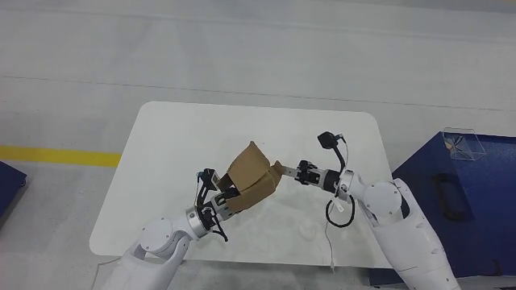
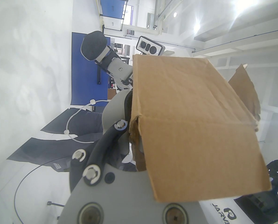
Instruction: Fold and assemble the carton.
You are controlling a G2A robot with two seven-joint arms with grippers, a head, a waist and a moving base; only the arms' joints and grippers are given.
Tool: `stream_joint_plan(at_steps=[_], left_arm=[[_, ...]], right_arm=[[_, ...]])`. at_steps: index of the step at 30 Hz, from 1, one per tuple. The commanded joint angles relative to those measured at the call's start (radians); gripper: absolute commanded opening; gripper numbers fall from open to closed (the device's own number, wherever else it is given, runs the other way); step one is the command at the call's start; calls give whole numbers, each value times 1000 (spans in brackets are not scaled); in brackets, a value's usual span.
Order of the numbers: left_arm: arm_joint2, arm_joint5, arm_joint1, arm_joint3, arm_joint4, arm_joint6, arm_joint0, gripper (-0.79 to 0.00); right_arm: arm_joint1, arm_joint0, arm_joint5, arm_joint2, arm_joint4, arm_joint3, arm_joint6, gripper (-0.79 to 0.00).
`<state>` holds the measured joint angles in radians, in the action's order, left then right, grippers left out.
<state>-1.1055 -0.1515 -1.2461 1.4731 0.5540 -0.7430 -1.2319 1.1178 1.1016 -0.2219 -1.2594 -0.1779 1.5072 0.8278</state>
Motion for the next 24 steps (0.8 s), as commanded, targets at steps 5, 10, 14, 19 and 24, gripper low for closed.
stream_joint_plan(at_steps=[5,10,14,19,24], left_arm=[[0,0,0,0,0,0,0,-785],[0,0,0,0,0,0,0,-785],[0,1,0,3,-2,8,-3,-785],[-1,10,0,23,-8,19,-16,-785],[-6,5,2,32,-12,14,-25,-785]], right_arm=[[-2,-4,7,-9,5,-11,-16,0],[-3,-1,10,1,5,-10,-14,0],[-1,-7,11,16,15,-14,-5,0],[0,-5,5,26,27,7,-4,0],[-5,10,-7,14,39,40,7,0]])
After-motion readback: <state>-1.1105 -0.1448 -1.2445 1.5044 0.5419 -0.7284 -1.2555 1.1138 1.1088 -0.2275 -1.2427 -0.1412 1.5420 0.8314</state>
